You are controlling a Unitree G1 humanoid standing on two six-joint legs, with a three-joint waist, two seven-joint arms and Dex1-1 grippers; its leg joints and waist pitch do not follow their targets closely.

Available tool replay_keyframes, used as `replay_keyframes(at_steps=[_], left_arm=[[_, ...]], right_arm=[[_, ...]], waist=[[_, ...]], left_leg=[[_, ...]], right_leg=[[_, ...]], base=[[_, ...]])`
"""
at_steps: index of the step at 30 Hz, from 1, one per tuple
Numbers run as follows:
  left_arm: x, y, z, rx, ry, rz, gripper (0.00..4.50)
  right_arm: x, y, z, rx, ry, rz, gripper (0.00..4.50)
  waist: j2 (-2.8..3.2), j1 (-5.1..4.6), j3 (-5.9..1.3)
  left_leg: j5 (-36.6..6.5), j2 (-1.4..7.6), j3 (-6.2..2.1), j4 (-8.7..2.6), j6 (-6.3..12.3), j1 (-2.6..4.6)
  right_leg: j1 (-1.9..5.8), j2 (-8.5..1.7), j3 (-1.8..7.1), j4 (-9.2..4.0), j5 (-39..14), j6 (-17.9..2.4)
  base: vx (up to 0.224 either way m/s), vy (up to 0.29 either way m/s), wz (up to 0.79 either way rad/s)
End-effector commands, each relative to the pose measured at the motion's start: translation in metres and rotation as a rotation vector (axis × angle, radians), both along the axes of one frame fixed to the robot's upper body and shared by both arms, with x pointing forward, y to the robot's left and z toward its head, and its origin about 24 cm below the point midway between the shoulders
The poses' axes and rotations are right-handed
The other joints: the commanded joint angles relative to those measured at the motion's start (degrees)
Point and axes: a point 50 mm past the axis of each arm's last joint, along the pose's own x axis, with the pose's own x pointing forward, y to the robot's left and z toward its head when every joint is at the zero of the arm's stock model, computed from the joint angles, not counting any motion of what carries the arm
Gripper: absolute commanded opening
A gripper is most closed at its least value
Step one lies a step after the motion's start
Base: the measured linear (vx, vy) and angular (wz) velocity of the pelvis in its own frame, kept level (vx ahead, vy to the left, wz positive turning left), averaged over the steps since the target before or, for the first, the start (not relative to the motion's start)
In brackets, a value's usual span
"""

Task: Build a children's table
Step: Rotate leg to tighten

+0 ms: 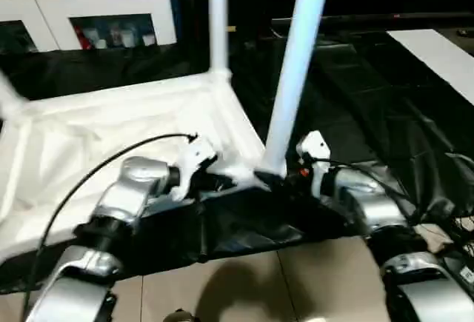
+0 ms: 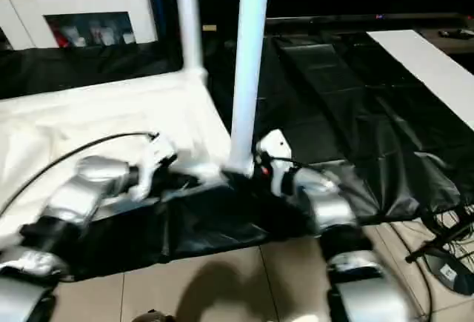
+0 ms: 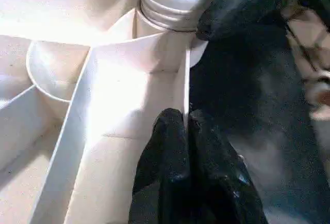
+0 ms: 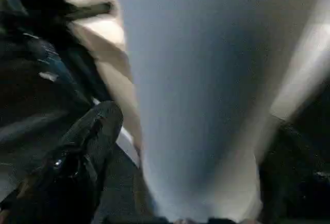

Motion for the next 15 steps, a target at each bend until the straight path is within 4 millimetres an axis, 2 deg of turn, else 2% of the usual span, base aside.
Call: replay_keyframes(at_steps=[1,5,13,15], left_arm=[[-0.006,-0.008,0.001,-0.069,0.033,-0.088,0.0],[-0.009,-0.005,0.003,-0.081,0.059,-0.137,0.0],[-0.011,0.0,0.004,-0.06,0.075,-0.195,0.0],[-0.011,0.001,0.004,-0.054,0.075,-0.199,0.0]], right_arm=[[-0.006,0.008,0.004,-0.017,0.006,0.166,3.96],[-0.01,0.005,0.004,-0.058,0.021,0.247,3.96],[-0.016,0.008,-0.001,-0.143,0.056,0.384,3.19],[-0.017,0.008,-0.002,-0.155,0.052,0.392,3.12]], waist=[[-0.83,0.17,-3.32],[-1.0,0.45,-3.34],[-1.1,0.86,-3.34],[-1.09,0.88,-3.33]], left_leg=[[-10.75,2.43,-0.94,-3.3,4.55,0.6],[-10.24,2.34,-0.94,-3.28,4.05,0.51],[-9.91,2.38,-1.01,-3.29,3.88,0.5],[-10.05,2.36,-1.02,-3.31,3.64,0.56]], right_leg=[[2.62,-4.4,2.85,-4.56,-11.49,-11.98],[2.64,-4.44,2.86,-4.41,-10.95,-12.09],[2.55,-4.54,2.84,-4.44,-12.11,-11.67],[2.53,-4.55,2.86,-4.47,-12.3,-11.59]], base=[[0.0,0.0,0.0],[0.0,0.0,0.0],[0.0,0.0,0.0],[0.0,0.0,0.0]])
